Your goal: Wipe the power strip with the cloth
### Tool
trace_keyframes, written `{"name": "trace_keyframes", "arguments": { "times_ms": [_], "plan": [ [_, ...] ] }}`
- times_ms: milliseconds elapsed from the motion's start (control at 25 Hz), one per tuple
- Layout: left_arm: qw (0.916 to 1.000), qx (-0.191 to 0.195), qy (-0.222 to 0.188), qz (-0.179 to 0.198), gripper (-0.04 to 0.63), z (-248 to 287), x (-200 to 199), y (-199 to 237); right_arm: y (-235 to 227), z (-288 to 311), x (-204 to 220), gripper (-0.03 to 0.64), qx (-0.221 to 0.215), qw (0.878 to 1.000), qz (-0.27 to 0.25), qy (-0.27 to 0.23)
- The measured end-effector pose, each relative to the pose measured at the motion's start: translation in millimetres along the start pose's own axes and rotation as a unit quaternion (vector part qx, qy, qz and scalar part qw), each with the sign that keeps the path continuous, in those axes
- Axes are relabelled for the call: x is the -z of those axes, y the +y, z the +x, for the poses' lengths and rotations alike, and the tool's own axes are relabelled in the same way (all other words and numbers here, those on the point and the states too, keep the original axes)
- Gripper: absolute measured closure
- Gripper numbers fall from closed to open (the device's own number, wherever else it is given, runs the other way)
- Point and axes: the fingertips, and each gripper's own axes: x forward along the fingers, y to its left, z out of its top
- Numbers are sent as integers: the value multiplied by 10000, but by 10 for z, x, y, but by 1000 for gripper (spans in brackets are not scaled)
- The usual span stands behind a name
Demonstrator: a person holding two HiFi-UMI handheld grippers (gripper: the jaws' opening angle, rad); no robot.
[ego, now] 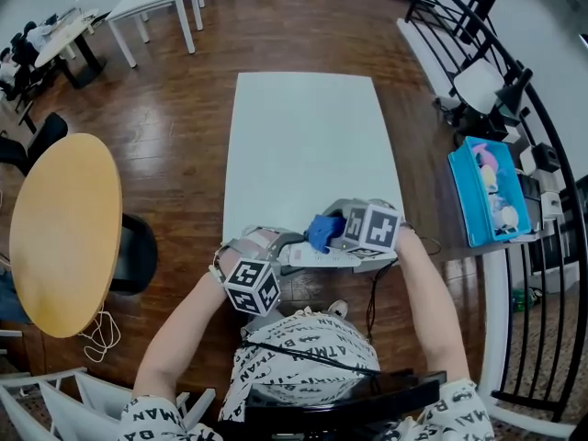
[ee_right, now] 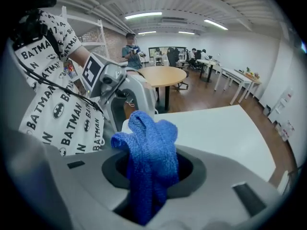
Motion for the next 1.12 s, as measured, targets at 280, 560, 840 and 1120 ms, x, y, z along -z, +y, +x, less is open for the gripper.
{"name": "trace_keyframes", "arguments": {
  "times_ms": [280,560,840,1120],
  "plan": [
    [10000,-2,6,12,324,-11,-7,-11,35,19,-126,475,-94,9998,-179,-12],
    [10000,19,11,60,324,-11,6,-66,128,34,-138,476,-209,9992,-318,90],
    [10000,-66,26,42,324,-63,38,-27,101,-29,133,475,-171,9984,-400,360],
    [9998,-152,46,102,324,-175,62,9,48,-157,549,475,-130,9958,-272,861]
  ]
}}
